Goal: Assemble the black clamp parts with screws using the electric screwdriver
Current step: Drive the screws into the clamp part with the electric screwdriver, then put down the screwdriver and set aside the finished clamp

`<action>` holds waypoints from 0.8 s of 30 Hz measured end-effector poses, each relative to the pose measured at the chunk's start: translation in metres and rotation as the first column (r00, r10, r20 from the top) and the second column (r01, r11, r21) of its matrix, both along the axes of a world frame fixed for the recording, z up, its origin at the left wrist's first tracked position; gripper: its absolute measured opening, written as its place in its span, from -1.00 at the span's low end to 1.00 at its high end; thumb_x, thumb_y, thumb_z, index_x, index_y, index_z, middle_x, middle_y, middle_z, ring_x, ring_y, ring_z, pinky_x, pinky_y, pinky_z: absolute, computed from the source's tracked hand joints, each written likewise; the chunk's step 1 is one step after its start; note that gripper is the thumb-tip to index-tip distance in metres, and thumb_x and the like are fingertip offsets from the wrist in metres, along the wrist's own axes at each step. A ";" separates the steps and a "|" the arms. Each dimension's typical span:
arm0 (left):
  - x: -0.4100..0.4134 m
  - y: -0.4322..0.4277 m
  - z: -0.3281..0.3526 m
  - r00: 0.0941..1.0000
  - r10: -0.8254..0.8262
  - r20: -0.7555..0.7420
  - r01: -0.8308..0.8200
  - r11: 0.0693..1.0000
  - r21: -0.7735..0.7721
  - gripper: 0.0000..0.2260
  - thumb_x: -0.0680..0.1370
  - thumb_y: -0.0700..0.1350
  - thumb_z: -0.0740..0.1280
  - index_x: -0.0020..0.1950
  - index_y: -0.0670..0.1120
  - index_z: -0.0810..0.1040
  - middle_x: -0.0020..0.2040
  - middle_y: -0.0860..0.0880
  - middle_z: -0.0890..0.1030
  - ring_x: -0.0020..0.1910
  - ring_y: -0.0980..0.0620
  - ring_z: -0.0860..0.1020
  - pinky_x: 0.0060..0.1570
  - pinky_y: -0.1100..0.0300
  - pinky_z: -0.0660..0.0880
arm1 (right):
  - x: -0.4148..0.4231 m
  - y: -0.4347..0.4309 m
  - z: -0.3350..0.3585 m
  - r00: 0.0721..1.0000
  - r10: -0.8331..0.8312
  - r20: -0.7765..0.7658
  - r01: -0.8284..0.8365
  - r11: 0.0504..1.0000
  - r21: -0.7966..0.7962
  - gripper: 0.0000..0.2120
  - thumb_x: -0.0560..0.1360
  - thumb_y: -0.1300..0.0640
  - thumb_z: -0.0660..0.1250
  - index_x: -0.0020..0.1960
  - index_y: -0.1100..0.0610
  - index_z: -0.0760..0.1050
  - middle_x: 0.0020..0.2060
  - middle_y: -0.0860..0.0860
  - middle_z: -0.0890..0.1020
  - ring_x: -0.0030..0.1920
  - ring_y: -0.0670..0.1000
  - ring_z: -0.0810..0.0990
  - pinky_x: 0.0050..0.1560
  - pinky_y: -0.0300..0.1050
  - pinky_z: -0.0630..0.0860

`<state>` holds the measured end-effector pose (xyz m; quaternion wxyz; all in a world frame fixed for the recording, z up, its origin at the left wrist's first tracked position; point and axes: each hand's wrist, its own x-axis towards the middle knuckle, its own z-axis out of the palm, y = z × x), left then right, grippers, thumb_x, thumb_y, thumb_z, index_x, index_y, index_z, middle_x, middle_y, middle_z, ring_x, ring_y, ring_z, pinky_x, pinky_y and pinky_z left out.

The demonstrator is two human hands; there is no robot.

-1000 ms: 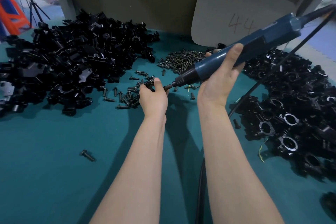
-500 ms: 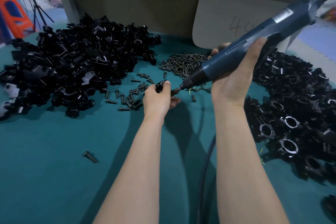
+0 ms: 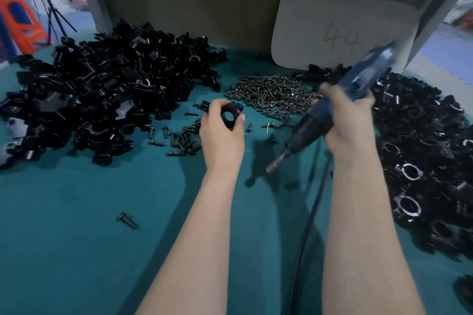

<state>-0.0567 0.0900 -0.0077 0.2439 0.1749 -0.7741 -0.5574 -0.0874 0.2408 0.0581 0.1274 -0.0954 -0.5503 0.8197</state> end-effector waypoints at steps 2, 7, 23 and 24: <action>0.000 0.004 0.000 0.999 -0.030 0.022 0.031 1.000 -0.007 -0.79 0.57 -0.16 0.35 0.18 0.03 0.48 0.14 -0.02 0.39 -0.06 0.00 0.50 -0.13 0.44 0.30 | -0.006 -0.001 -0.014 0.991 0.047 0.127 -0.077 0.967 0.243 -0.28 0.47 0.40 0.33 0.48 0.16 0.03 0.03 0.09 0.49 -0.19 0.01 0.57 -0.15 -0.16 0.61; 0.001 0.005 -0.002 0.996 -0.069 0.056 0.074 0.993 -0.094 -0.68 0.57 -0.11 0.34 0.31 0.09 0.43 0.11 0.03 0.38 -0.04 0.03 0.47 -0.05 0.24 0.33 | -0.017 -0.011 -0.044 0.962 -0.041 0.271 -0.129 0.804 0.581 -0.21 0.46 0.20 0.42 0.51 0.10 0.00 0.24 0.11 0.48 0.17 0.17 0.52 0.21 0.04 0.48; -0.001 0.072 0.023 0.954 -0.266 -0.141 0.262 0.964 -0.042 -0.81 0.59 -0.23 0.26 0.13 -0.07 0.61 0.13 -0.02 0.56 0.06 0.03 0.55 0.06 0.37 0.42 | 0.008 0.007 -0.012 0.998 -0.026 0.053 -0.021 0.674 0.739 -0.70 0.58 -0.06 0.21 0.10 0.12 0.57 -0.12 -0.03 0.59 0.01 0.01 0.57 0.11 -0.07 0.49; -0.001 0.088 0.031 0.938 -0.308 -0.161 0.303 0.951 -0.056 -0.81 0.59 -0.23 0.26 0.13 -0.08 0.61 0.11 -0.02 0.58 0.06 0.03 0.54 0.08 0.29 0.43 | 0.014 0.018 -0.007 0.999 -0.054 0.009 0.029 0.663 0.748 -0.75 0.57 -0.01 0.24 0.09 0.11 0.58 -0.14 -0.05 0.59 -0.02 -0.02 0.58 0.08 -0.15 0.49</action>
